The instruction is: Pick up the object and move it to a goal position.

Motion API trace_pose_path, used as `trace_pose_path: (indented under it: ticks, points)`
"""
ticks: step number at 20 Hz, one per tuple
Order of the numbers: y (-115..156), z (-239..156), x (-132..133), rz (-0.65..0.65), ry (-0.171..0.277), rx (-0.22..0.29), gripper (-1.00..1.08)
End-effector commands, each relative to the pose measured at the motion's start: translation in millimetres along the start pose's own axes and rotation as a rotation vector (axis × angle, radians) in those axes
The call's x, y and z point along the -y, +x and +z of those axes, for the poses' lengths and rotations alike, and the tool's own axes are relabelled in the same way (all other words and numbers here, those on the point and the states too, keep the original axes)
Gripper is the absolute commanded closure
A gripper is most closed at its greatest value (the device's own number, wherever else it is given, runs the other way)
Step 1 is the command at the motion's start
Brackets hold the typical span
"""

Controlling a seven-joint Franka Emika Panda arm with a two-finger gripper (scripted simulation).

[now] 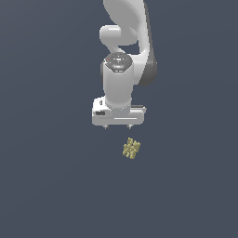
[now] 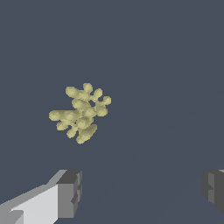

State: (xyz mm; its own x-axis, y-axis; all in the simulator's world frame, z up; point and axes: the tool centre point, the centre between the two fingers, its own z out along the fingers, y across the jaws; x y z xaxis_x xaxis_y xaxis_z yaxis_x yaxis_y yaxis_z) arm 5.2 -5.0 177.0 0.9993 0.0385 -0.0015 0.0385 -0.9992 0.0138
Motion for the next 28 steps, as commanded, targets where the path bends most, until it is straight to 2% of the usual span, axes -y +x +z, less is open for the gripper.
trace_pose_path:
  ticks: [1,10,18,28]
  points:
    - [0,0,0,0.000,0.000,0.000,-0.92]
    - [8,-2,15,-0.028,-0.006,-0.004,-0.92]
    - [8,-2,15,-0.029,-0.006,-0.004,-0.92]
    - [14,4,22,0.057,-0.002,-0.004,-0.92]
